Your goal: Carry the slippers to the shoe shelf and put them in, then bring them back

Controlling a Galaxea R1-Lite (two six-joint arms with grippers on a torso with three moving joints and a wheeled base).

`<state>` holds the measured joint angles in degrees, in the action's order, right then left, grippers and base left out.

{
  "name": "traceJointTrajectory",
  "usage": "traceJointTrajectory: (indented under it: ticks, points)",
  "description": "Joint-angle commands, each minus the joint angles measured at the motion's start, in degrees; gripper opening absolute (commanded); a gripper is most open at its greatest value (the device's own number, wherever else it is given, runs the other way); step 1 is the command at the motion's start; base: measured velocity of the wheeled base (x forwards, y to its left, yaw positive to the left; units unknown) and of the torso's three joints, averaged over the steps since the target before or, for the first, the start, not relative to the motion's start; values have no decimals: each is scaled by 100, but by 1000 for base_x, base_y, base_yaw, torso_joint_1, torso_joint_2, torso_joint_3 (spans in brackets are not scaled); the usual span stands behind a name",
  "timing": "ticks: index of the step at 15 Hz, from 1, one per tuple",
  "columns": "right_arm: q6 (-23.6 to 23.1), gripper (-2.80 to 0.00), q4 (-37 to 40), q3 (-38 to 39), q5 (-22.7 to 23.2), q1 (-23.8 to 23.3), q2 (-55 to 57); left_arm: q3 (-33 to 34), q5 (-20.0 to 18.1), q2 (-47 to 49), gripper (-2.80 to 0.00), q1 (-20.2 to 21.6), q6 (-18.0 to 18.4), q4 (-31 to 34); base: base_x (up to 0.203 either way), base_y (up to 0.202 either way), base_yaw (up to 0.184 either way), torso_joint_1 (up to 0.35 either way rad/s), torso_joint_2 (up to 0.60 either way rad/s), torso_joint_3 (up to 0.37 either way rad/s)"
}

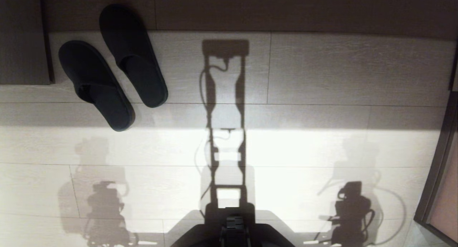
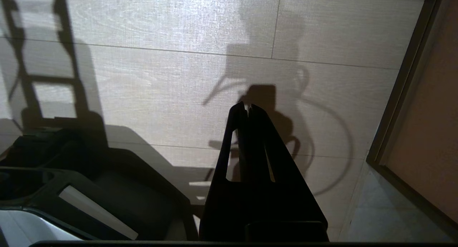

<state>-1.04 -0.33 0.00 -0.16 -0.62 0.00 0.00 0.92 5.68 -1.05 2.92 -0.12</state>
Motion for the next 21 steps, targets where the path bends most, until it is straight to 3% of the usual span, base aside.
traceJointTrajectory:
  ticks: [1,7,10,21]
  points:
    - [-2,-280,-2,229,-2,1,-229,9,-4,-407,-280,17,2,106,0,0,0,0,0,0]
    - [-2,-280,-2,229,-2,1,-229,9,-13,-569,-280,17,-41,90,0,0,0,0,0,0]
    - [-2,-280,-2,229,-2,1,-229,9,-13,-577,-280,17,-230,65,0,0,0,0,0,0]
    - [-2,-280,-2,229,-2,1,-229,9,-13,-577,-280,17,-248,56,0,0,0,0,0,0]
